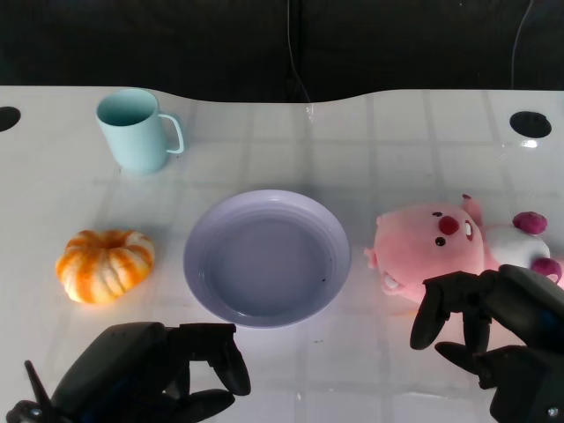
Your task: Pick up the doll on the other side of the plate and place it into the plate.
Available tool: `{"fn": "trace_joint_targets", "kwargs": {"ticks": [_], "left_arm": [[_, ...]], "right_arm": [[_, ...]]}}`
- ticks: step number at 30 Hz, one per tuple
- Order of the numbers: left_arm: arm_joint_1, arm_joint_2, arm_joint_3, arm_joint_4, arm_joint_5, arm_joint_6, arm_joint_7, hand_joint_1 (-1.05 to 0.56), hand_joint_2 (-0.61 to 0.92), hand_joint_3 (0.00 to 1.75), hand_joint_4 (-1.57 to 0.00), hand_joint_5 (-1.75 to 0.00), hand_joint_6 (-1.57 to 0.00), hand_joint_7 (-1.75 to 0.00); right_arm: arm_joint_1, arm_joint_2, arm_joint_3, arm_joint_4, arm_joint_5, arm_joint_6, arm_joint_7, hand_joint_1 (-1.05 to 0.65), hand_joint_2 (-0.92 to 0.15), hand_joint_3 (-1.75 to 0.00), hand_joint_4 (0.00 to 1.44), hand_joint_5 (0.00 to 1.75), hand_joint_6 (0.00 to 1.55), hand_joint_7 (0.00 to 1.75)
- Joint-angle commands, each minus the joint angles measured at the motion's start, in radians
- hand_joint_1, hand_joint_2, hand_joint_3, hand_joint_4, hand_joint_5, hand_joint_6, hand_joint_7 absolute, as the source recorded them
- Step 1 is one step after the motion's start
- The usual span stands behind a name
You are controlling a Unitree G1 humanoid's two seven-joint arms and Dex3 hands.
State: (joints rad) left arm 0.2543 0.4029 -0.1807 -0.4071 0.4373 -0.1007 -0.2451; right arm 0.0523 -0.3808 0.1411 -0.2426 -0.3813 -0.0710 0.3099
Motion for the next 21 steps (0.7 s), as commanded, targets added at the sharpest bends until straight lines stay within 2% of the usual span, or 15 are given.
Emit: {"fn": "trace_joint_targets", "kwargs": {"ticks": [1, 4, 7, 13, 15, 21], "left_arm": [[-0.002, 0.019, 0.010, 0.001, 0.001, -0.005, -0.014, -0.28, 0.92, 0.33, -0.68, -1.54, -0.71, -1.08], [-0.001, 0.020, 0.011, 0.001, -0.001, -0.004, -0.015, -0.28, 0.92, 0.33, -0.68, -1.54, -0.71, -1.08], [0.000, 0.022, 0.012, 0.002, 0.000, -0.008, -0.014, -0.28, 0.92, 0.33, -0.68, -1.53, -0.71, -1.08], [0.005, 0.020, 0.011, -0.003, -0.001, -0.003, -0.017, -0.27, 0.92, 0.32, -0.69, -1.53, -0.72, -1.08], [0.005, 0.019, 0.009, -0.008, 0.004, 0.003, -0.018, -0.28, 0.92, 0.32, -0.69, -1.54, -0.71, -1.07], [0.008, 0.017, 0.007, -0.008, 0.003, -0.006, -0.012, -0.28, 0.92, 0.33, -0.68, -1.55, -0.71, -1.07]], "right_arm": [[-0.006, 0.010, -0.016, -0.008, 0.010, 0.011, -0.025, -0.06, -0.53, -0.80, 0.76, 1.47, 0.83, 0.94], [-0.003, 0.023, -0.023, -0.024, 0.009, 0.024, -0.042, -0.06, -0.56, -0.69, 0.73, 1.33, 0.82, 0.80], [0.000, 0.027, -0.029, -0.030, 0.012, 0.004, -0.061, -0.03, -0.55, -0.66, 0.71, 1.20, 0.79, 0.70], [0.005, 0.024, -0.043, -0.051, 0.024, -0.009, -0.071, -0.05, -0.57, -0.58, 0.56, 1.04, 0.67, 0.51], [0.003, 0.012, -0.051, -0.054, 0.017, -0.029, -0.075, -0.10, -0.61, -0.49, 0.42, 0.98, 0.58, 0.42], [-0.002, -0.006, -0.082, -0.035, -0.023, -0.119, -0.136, -0.23, -0.72, -0.19, 0.17, 0.91, 0.39, 0.25]]}}
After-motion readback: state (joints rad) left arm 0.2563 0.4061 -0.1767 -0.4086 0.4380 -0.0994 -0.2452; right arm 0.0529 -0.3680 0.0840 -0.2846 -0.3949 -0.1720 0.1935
